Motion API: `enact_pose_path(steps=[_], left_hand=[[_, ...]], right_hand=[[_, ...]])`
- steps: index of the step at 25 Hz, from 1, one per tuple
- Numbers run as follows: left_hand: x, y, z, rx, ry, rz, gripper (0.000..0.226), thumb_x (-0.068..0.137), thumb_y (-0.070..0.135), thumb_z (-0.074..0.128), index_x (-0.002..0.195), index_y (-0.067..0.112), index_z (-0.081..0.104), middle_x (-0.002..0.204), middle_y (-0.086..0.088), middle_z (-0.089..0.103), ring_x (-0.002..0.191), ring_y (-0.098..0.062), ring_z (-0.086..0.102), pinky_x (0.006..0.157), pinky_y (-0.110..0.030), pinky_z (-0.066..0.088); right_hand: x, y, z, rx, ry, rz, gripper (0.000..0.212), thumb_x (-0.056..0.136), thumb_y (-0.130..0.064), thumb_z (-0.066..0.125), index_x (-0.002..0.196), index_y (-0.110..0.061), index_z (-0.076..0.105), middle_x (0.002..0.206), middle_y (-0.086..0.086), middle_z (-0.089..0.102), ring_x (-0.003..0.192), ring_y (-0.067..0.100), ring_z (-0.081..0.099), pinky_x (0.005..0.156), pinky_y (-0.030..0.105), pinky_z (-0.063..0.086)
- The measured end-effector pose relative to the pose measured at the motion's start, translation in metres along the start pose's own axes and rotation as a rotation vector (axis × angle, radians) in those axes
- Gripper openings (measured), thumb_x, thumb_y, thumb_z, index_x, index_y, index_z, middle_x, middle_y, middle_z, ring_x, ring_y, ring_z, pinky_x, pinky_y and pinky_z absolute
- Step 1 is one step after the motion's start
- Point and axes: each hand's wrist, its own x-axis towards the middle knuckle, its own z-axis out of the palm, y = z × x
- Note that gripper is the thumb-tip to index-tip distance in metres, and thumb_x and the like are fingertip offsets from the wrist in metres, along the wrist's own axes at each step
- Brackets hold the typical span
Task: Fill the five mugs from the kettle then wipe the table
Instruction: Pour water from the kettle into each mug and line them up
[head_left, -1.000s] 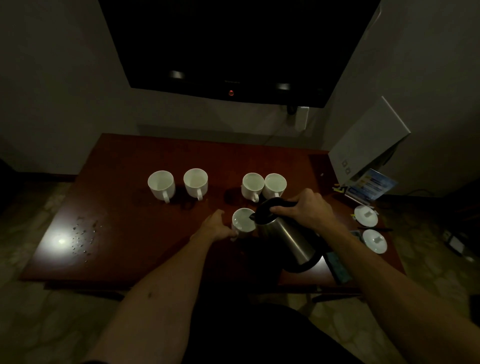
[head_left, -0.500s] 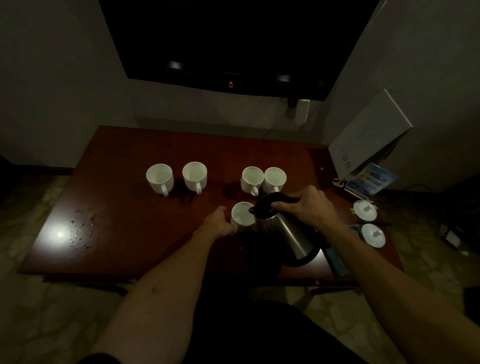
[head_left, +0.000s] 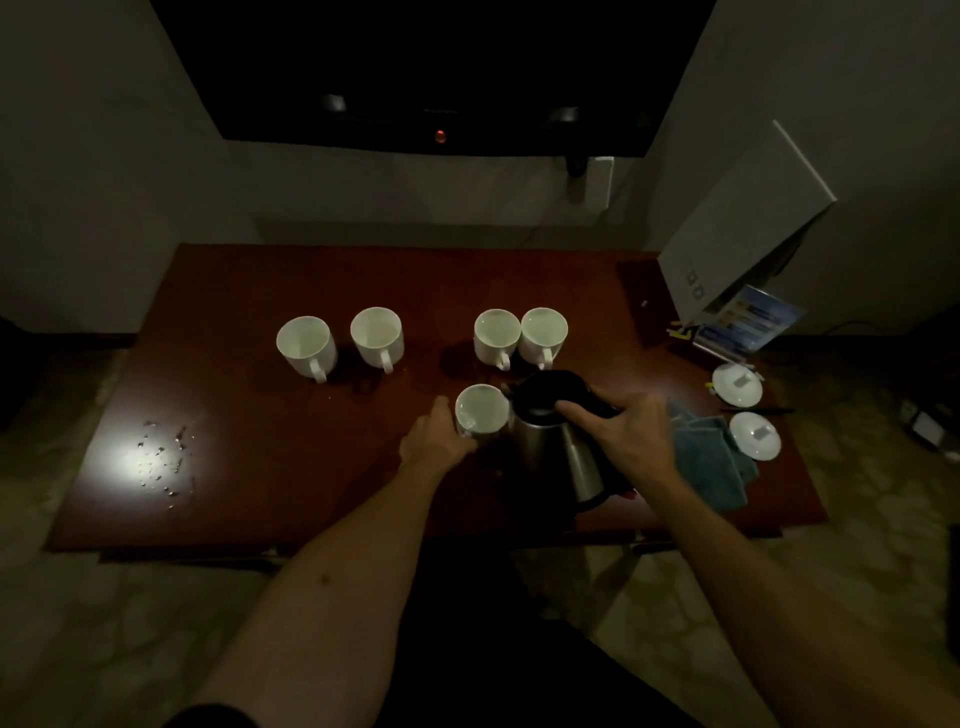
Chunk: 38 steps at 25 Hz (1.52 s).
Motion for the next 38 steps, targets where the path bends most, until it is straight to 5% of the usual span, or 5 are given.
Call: enact_pose_path(steps=[5, 12, 18, 25, 38], left_hand=[[-0.004, 0.011, 0.008, 0.042, 0.083, -0.037, 0.084, 0.076, 0.05, 0.08, 0.141, 0.021, 0.036, 0.134, -0.008, 0.056, 0.125, -0.03, 0.053, 0.095, -0.044, 0.044], [-0.007, 0.021, 0.034, 0.085, 0.214, -0.103, 0.07, 0.079, 0.047, 0.077, 0.134, 0.019, 0.044, 0.121, -0.009, 0.064, 0.111, -0.029, 0.062, 0.09, -0.041, 0.049], [-0.007, 0.026, 0.048, -0.011, 0.324, -0.154, 0.071, 0.078, 0.049, 0.078, 0.133, 0.017, 0.047, 0.121, -0.01, 0.065, 0.112, -0.03, 0.062, 0.095, -0.044, 0.049], [0.007, 0.032, 0.047, -0.088, 0.391, -0.254, 0.076, 0.076, 0.057, 0.077, 0.131, 0.014, 0.047, 0.12, -0.014, 0.065, 0.109, -0.034, 0.063, 0.093, -0.047, 0.051], [0.065, 0.048, -0.004, -0.115, 0.394, -0.287, 0.082, 0.077, 0.052, 0.078, 0.135, 0.007, 0.043, 0.132, -0.019, 0.056, 0.12, -0.039, 0.056, 0.093, -0.047, 0.046]], right_hand=[[0.001, 0.031, 0.006, 0.175, 0.126, 0.038, 0.086, 0.066, -0.084, 0.069, 0.121, -0.02, 0.076, 0.107, -0.003, 0.079, 0.092, 0.007, 0.074, 0.08, 0.04, 0.065], [0.004, 0.036, 0.01, 0.306, 0.164, 0.006, 0.038, 0.081, -0.033, 0.086, 0.111, -0.045, 0.066, 0.092, -0.037, 0.062, 0.087, -0.019, 0.064, 0.077, 0.004, 0.051], [0.002, 0.063, 0.029, 0.405, 0.103, 0.065, 0.077, 0.077, -0.055, 0.079, 0.143, -0.021, 0.06, 0.122, -0.007, 0.072, 0.11, 0.004, 0.068, 0.095, 0.025, 0.057], [0.004, 0.078, 0.04, 0.46, 0.133, 0.121, 0.099, 0.065, -0.079, 0.074, 0.144, -0.021, 0.06, 0.12, -0.004, 0.073, 0.107, 0.01, 0.071, 0.094, 0.041, 0.061], [0.005, 0.077, 0.043, 0.476, 0.192, 0.07, 0.095, 0.067, -0.069, 0.075, 0.145, -0.017, 0.058, 0.112, -0.024, 0.067, 0.104, -0.004, 0.069, 0.09, 0.014, 0.055]])
